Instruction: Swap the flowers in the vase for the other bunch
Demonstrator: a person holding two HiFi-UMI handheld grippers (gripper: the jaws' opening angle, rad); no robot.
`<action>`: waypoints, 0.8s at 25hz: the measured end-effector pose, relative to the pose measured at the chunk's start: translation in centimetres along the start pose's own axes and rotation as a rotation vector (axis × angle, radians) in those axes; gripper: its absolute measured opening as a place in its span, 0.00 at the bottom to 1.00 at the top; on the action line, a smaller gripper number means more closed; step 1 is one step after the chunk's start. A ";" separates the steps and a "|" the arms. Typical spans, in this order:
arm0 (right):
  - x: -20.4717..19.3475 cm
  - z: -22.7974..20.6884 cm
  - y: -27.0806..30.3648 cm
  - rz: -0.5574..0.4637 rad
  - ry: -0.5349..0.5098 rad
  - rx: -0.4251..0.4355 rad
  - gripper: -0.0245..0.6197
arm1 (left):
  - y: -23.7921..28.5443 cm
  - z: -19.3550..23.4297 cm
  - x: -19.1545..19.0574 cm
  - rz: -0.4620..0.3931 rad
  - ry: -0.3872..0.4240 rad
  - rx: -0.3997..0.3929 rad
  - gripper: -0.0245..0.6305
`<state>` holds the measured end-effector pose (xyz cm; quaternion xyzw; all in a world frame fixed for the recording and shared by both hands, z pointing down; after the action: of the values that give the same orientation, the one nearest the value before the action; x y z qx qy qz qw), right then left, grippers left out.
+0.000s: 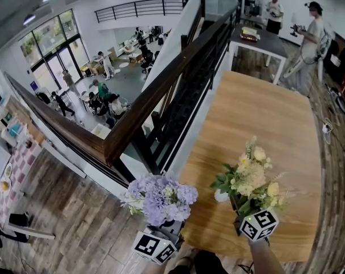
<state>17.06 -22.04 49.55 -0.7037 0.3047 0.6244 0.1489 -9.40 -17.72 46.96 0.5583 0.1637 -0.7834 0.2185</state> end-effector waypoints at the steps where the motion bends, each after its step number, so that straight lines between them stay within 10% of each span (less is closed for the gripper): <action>1: 0.1 0.0 0.0 0.000 -0.001 -0.002 0.11 | 0.0 -0.1 0.1 -0.001 0.000 0.000 0.12; 20: 0.7 0.5 -0.6 -0.027 -0.045 -0.036 0.22 | -0.3 -0.3 0.3 -0.007 -0.004 -0.002 0.12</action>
<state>17.05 -21.41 48.71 -0.6960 0.2805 0.6435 0.1512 -9.39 -17.34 46.63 0.5562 0.1660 -0.7850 0.2167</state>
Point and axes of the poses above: the fingertips, and each gripper's own axes: y forward along the fingers, z to its left, x out of its top, the point moved 9 cm from there along -y, backward along the fingers, and after that the axes turned 4 degrees about x, right-handed, at the moved point
